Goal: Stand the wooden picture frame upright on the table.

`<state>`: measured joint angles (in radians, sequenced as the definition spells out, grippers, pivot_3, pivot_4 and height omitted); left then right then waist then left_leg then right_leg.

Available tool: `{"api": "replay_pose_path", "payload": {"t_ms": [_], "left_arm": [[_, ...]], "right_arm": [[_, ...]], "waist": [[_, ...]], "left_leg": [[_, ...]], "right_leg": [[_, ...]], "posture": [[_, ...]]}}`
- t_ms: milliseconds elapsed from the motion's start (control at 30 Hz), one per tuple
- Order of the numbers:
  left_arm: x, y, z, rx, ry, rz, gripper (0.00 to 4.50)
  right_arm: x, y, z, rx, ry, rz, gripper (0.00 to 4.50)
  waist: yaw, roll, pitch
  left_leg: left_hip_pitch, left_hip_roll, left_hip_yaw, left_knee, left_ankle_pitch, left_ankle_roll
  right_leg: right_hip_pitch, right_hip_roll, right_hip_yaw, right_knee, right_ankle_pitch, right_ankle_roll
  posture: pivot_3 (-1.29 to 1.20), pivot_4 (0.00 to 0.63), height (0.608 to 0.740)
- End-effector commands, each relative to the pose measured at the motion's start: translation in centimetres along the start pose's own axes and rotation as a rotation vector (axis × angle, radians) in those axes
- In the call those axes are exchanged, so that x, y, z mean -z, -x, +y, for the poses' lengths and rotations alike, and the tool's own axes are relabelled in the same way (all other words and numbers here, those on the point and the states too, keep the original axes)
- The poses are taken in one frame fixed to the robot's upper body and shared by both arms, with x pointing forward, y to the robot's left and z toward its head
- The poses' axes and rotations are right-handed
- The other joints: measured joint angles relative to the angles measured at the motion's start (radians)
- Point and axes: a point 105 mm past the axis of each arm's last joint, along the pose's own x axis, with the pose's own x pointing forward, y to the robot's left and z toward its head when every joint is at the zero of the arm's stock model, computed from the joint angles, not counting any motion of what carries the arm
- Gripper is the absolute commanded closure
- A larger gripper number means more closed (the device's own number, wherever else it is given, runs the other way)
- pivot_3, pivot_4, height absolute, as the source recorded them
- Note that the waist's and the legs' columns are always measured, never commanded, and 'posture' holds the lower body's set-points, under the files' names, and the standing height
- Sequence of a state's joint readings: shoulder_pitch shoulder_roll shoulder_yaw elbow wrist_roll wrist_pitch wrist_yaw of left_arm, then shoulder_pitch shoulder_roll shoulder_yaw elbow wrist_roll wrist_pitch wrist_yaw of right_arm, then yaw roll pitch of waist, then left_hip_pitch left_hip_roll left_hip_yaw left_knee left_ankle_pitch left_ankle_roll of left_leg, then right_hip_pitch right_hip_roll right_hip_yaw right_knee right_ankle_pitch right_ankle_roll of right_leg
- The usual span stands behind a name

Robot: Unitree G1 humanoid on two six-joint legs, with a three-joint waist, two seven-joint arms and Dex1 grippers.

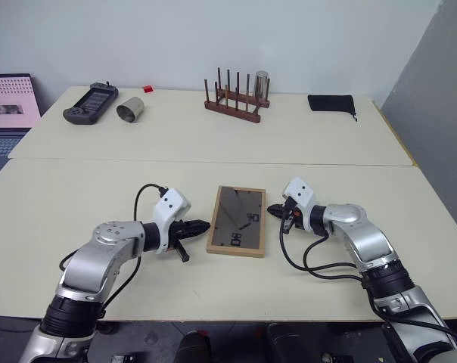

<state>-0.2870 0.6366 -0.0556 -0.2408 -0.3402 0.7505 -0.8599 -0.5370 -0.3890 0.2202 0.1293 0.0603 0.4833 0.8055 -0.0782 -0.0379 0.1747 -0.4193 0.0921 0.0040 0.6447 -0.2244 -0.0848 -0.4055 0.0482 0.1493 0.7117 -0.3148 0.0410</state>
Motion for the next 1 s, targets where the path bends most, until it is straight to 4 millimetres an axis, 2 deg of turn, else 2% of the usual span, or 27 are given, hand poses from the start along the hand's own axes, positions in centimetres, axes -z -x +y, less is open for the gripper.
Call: {"api": "replay_pose_path", "payload": {"t_ms": [33, 167, 233, 333, 433, 567, 667, 833, 1000], "left_arm": [[-1.0, -0.3, -1.7, 0.054, -0.020, -0.032, 4.43], [-0.9, -0.5, -2.5, 0.071, -0.022, -0.026, 4.43], [-0.6, -0.3, -2.2, 0.056, -0.025, -0.014, 4.43], [-0.5, 0.7, -1.0, 0.014, -0.020, -0.006, 4.43], [-1.3, 2.2, 0.5, -0.014, 0.008, -0.039, 4.43], [-1.8, 4.5, 0.6, 0.139, 0.208, -0.063, 3.77], [-2.1, 5.1, 0.6, 0.205, 0.316, -0.054, 3.10], [-1.8, 4.7, 1.8, 0.229, 0.431, -0.020, 1.98], [-2.4, 4.1, 2.3, 0.298, 0.600, -0.038, 0.95]], "right_arm": [[-0.6, 0.7, -0.4, 0.017, 0.030, -0.015, 4.46], [0.0, 1.3, -1.4, 0.050, 0.041, 0.006, 4.46], [0.1, 1.5, -1.8, 0.063, 0.046, 0.013, 4.46], [0.3, 1.9, -2.3, 0.079, 0.060, 0.021, 4.46], [0.4, 2.4, -2.9, 0.089, 0.068, 0.026, 4.46], [0.5, 2.7, -2.9, 0.076, 0.076, 0.024, 4.50], [0.6, 2.7, -2.9, 0.070, 0.081, 0.025, 4.50], [0.5, 2.6, -2.7, 0.074, 0.081, 0.002, 4.50], [0.6, 2.8, -2.3, 0.082, 0.077, -0.003, 4.50]], "waist": [[-0.001, 0.000, 0.000], [-0.003, 0.000, 0.000], [-0.003, 0.000, 0.000], [-0.003, 0.000, 0.000], [-0.003, 0.000, 0.000], [-0.005, 0.000, 0.000], [-0.004, 0.000, 0.000], [-0.005, 0.001, 0.000], [-0.004, 0.001, 0.000]], "left_leg": [[0.000, 0.000, 0.000, 0.000, 0.000, 0.000], [0.000, 0.000, 0.000, 0.000, 0.000, 0.000], [0.000, 0.000, 0.000, 0.000, 0.000, 0.000], [0.000, 0.000, 0.000, 0.000, 0.000, 0.000], [0.000, 0.000, 0.000, 0.000, 0.000, 0.000], [0.001, 0.000, 0.000, 0.000, 0.000, 0.000], [0.000, 0.000, 0.000, 0.000, 0.000, 0.000], [0.001, 0.000, -0.001, -0.001, 0.000, 0.000], [0.000, 0.000, -0.001, -0.001, 0.000, 0.000]], "right_leg": [[0.000, 0.000, 0.000, 0.000, 0.000, 0.000], [0.000, 0.000, 0.000, 0.000, 0.000, 0.000], [0.000, 0.000, 0.000, 0.000, 0.000, 0.000], [0.000, 0.000, 0.000, 0.000, 0.000, 0.000], [0.000, 0.000, 0.000, 0.000, 0.000, 0.000], [0.000, 0.000, 0.000, 0.000, 0.000, 0.000], [0.000, 0.000, -0.001, 0.000, -0.003, 0.003], [0.000, 0.000, -0.001, 0.000, -0.003, 0.002], [0.000, 0.000, -0.002, 0.000, -0.002, 0.002]], "posture": [[0.00, 0.150, 0.740], [0.00, 0.150, 0.740], [0.00, 0.150, 0.740], [0.00, 0.150, 0.740], [0.00, 0.150, 0.740], [0.00, 0.150, 0.740], [0.00, 0.150, 0.740], [0.00, 0.150, 0.740], [0.00, 0.150, 0.740]]}}
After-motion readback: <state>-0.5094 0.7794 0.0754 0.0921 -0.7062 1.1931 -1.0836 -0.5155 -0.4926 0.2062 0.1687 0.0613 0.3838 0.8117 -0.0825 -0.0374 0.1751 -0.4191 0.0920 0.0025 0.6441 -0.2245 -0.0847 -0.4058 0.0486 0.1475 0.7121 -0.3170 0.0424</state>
